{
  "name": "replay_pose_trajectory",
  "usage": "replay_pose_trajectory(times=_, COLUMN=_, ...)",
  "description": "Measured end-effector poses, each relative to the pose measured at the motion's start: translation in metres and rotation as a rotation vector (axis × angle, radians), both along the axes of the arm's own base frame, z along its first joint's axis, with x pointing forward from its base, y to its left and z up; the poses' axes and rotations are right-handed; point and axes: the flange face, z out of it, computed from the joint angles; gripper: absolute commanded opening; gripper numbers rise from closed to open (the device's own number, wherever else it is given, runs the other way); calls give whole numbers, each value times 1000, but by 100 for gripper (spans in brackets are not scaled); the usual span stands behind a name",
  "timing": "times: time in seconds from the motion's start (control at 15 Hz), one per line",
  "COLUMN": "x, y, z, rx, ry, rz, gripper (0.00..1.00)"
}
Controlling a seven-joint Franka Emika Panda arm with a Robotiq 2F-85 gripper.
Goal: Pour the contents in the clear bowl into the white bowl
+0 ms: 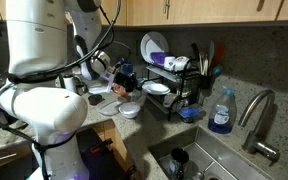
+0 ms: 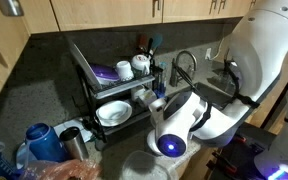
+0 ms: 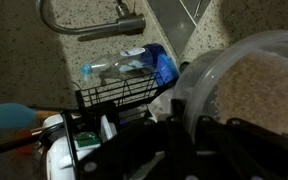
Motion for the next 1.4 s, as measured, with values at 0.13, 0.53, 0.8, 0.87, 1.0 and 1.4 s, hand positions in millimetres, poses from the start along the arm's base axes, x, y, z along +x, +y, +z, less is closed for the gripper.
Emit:
replay_pose_trajectory(times=0.13, x=-4, y=1, z=0, rx=-19, ry=-3, rz=1, gripper=1)
replay_pose_trajectory(times=0.53, x=-14, y=11, z=2, rx=-65, ry=-25, rz=39, gripper=1)
replay_pose_trajectory(times=0.8, x=-19, y=16, z=2, rx=-75, ry=-30, rz=65, gripper=6)
replay_pose_trajectory(times=0.87, x=-20, y=17, z=2, rx=-74, ry=-28, rz=67, gripper=6)
replay_pose_trajectory(times=1.0, x=-20, y=17, z=-1, rx=-76, ry=-24, rz=66, gripper=6)
replay_pose_trajectory(times=1.4, x=-20, y=16, z=-3, rx=-78, ry=-20, rz=66, gripper=6)
